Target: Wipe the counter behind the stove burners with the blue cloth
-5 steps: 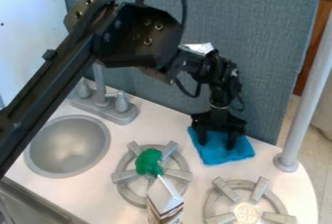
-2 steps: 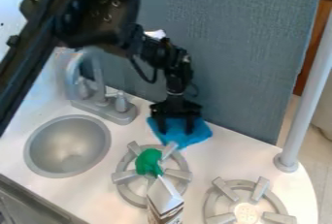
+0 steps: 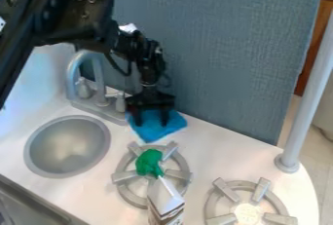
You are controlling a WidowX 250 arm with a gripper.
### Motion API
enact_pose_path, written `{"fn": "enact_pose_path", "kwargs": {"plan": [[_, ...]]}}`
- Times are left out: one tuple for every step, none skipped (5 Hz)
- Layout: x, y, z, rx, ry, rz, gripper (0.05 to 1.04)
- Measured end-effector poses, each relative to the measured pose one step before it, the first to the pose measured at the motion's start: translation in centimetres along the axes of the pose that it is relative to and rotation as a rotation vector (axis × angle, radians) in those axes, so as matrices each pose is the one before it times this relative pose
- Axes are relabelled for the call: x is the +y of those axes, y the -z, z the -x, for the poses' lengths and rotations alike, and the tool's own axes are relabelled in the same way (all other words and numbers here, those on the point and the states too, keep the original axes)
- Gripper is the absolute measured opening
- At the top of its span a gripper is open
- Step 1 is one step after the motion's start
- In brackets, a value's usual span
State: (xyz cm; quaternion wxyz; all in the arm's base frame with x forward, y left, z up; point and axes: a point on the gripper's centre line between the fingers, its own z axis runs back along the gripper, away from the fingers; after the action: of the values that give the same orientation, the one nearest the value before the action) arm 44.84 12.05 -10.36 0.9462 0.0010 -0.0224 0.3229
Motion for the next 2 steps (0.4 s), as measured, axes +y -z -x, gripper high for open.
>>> {"fn": "enact_pose_path", "kwargs": {"plan": [[-0.244,0.023,0.3,0.0052,0.022,0.0211,1.009],[-0.174,-0.042,0.789,0.0182,0.0141,0.0234,1.008]]}}
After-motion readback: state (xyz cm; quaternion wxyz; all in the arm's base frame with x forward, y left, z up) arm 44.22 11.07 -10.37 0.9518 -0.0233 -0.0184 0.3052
